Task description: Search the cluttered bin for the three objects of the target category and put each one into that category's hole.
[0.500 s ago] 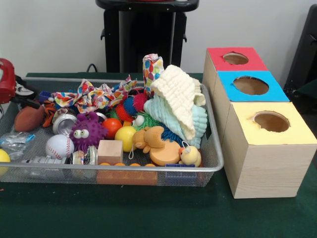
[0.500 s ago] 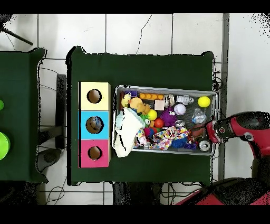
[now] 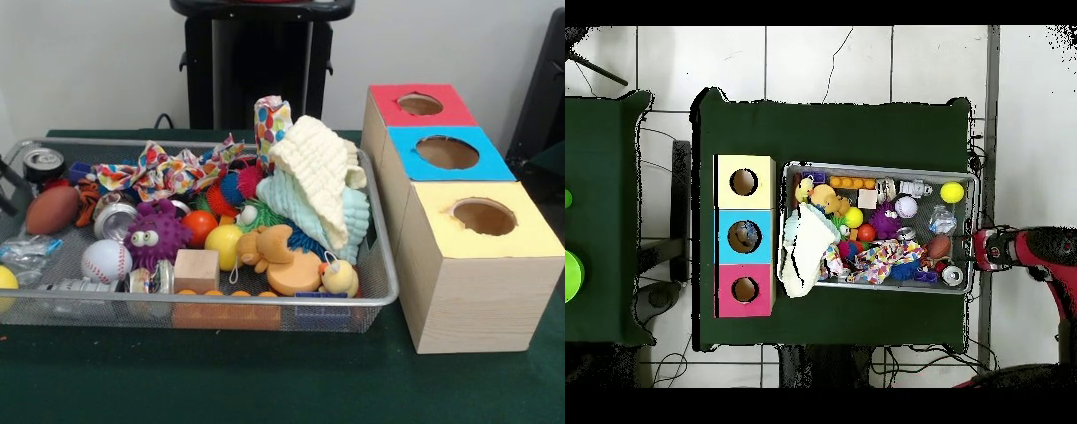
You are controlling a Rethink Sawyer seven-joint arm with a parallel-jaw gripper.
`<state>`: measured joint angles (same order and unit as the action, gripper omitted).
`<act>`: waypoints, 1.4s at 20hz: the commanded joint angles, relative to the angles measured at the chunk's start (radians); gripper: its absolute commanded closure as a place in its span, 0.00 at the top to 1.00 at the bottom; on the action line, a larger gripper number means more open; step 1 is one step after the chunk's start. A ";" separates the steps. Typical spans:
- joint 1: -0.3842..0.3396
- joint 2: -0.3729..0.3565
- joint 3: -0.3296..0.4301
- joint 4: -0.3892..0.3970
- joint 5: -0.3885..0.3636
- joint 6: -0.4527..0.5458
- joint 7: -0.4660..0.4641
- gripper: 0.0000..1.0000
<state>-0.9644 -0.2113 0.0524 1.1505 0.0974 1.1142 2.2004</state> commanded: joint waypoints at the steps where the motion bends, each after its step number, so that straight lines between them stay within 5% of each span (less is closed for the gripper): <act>1: 0.018 -0.087 0.094 0.142 -0.057 -0.071 -0.171 1.00; 11: 0.213 -0.145 -0.009 0.195 -0.125 -0.329 0.109 1.00; 19: 0.404 -0.018 -0.201 0.075 -0.091 -0.478 0.381 1.00; 28: 0.373 0.172 -0.175 -0.088 -0.013 -0.607 0.267 1.00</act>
<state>-0.5634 -0.2054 -0.1187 1.1148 0.0418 0.5970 2.2294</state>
